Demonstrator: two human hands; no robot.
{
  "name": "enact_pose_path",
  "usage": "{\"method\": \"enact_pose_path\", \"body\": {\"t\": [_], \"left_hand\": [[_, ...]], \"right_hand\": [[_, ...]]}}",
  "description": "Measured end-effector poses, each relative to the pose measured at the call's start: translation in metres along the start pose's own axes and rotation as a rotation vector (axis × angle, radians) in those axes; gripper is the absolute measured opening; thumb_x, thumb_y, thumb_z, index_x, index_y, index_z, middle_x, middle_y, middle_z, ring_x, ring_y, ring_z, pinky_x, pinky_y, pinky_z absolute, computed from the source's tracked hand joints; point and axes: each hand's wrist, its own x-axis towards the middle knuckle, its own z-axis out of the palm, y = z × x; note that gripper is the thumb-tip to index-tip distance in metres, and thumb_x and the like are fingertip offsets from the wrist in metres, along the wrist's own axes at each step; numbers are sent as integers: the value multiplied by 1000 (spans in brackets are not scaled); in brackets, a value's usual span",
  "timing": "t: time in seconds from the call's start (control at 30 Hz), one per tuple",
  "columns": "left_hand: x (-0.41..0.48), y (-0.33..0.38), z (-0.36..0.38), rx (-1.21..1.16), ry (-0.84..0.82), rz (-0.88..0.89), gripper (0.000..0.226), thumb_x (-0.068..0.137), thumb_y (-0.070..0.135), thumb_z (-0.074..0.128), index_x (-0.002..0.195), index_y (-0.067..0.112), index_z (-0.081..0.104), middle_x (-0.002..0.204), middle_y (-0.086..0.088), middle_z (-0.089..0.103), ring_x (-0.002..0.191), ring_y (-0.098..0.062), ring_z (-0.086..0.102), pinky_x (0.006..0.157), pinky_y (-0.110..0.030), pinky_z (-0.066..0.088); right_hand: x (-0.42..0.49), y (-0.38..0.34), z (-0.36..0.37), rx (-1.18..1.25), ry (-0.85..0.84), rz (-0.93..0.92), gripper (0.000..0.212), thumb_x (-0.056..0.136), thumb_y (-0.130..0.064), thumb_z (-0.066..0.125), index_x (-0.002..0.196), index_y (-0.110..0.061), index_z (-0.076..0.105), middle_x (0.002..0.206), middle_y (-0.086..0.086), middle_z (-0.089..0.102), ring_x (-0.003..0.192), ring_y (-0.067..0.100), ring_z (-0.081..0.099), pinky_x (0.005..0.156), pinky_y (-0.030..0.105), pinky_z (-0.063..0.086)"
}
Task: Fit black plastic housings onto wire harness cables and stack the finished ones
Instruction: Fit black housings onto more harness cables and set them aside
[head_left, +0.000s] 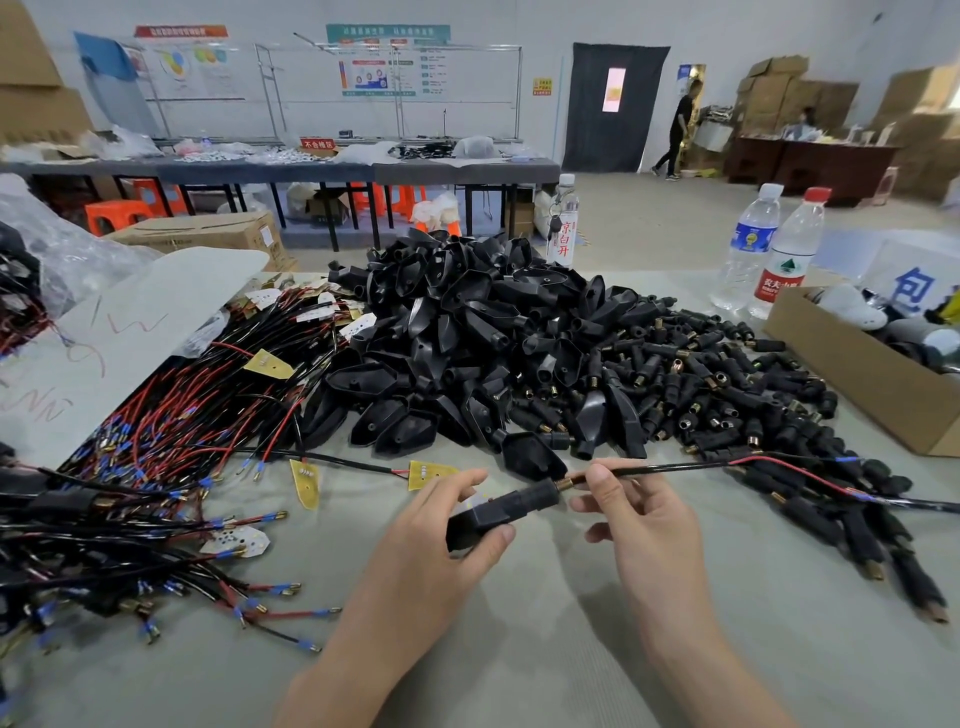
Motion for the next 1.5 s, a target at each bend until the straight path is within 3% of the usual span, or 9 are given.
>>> {"method": "enact_pose_path", "body": {"t": [0.17, 0.37, 0.57, 0.7, 0.87, 1.0, 1.13, 1.23, 1.5], "left_hand": [[1, -3, 0, -55, -13, -32, 47, 82, 45, 75, 125, 42, 55, 107, 25, 59, 105, 4, 56, 84, -5, 39], [0, -3, 1, -73, 7, -23, 45, 83, 40, 76, 116, 52, 49, 115, 47, 47, 110, 14, 50, 85, 1, 34], [-1, 0, 2, -50, 9, 19, 46, 84, 40, 74, 122, 47, 49, 108, 26, 55, 102, 4, 54, 84, -6, 37], [-3, 1, 4, -32, 16, 45, 46, 83, 51, 66, 125, 51, 45, 111, 25, 53, 103, -1, 56, 83, -13, 42], [-3, 0, 4, -4, 34, 49, 50, 79, 60, 60, 126, 52, 45, 112, 28, 50, 105, 0, 55, 84, -11, 42], [-1, -1, 1, -5, 32, 49, 51, 81, 57, 64, 129, 45, 50, 114, 32, 48, 106, 4, 54, 83, -6, 40], [0, -2, 1, 3, 32, 50, 46, 85, 46, 71, 127, 39, 55, 115, 36, 46, 106, 8, 53, 83, -4, 38], [0, -2, 1, 1, 28, 46, 46, 84, 52, 68, 126, 39, 55, 114, 35, 49, 106, 11, 51, 82, -4, 38], [-1, 2, 0, 36, 10, 103, 48, 84, 67, 51, 124, 42, 54, 105, 23, 56, 98, -1, 57, 83, -26, 49]], "right_hand": [[0, 0, -1, -10, -13, -4, 12, 96, -25, 62, 98, -13, 63, 80, -2, 77, 71, 12, 72, 52, 19, 51], [-1, 1, 2, 165, -168, 124, 30, 78, -36, 71, 100, -15, 69, 89, 7, 77, 73, 18, 72, 52, 24, 53], [0, 4, 2, 209, -233, 125, 22, 66, -34, 78, 87, -28, 76, 79, 0, 71, 75, 16, 71, 57, 24, 54], [-3, 4, 3, 178, -244, 87, 21, 70, -33, 77, 89, -26, 74, 78, -4, 69, 77, 14, 71, 62, 23, 56], [-4, 9, 6, 166, -242, 126, 15, 83, -16, 74, 97, -13, 70, 75, -4, 68, 75, 16, 71, 60, 23, 55], [-3, 5, 4, 160, -210, 137, 23, 73, -32, 74, 91, -18, 76, 85, 3, 76, 78, 19, 74, 60, 23, 56], [-1, 1, 4, 96, -143, 118, 33, 76, -35, 69, 96, -9, 71, 85, 8, 78, 77, 19, 76, 56, 20, 55], [0, 0, 4, 67, -117, 109, 34, 81, -36, 66, 97, -6, 68, 83, 8, 78, 78, 20, 76, 55, 21, 55], [0, 0, 2, 106, -54, 121, 21, 99, -24, 56, 98, -4, 63, 78, 10, 76, 68, 24, 75, 47, 22, 52]]}}
